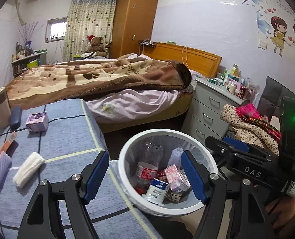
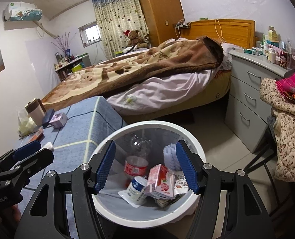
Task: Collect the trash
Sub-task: 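Move both tools back over the bed toward the foam sleeve and white cloth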
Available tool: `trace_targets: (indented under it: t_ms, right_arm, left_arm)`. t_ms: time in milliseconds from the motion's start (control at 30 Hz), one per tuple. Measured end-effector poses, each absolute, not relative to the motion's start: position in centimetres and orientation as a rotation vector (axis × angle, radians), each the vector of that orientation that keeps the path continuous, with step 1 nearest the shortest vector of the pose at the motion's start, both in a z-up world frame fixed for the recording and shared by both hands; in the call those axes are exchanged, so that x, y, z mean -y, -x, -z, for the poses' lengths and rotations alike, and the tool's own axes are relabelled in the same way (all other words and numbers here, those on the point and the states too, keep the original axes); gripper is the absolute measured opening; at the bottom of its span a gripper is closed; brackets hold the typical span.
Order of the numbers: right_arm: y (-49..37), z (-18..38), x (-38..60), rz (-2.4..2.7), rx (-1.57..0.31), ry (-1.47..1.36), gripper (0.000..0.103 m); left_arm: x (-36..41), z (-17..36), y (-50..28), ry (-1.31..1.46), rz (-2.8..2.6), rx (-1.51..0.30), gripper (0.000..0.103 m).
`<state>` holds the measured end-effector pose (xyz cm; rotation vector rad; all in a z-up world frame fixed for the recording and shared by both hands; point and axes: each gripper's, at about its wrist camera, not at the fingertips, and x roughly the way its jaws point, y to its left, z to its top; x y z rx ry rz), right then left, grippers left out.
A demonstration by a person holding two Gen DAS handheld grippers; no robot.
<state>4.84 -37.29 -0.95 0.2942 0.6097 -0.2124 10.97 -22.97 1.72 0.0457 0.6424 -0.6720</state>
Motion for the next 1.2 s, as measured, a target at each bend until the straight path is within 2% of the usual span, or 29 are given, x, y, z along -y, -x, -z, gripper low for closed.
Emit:
trace_targets:
  t_ms: [567, 1200]
  right_arm:
    - [-6.4, 0.2, 32.6, 0.097, -0.574, -0.265, 0.065]
    - [-10.8, 0.6, 25.3, -0.093, -0.605, -0.185, 0.065]
  left_arm:
    - [15.2, -2.7, -10.8, -0.021, 0.526, -0.597, 0.075]
    - [1.0, -1.8, -13.5, 0.041, 0.275, -0.607, 0.075]
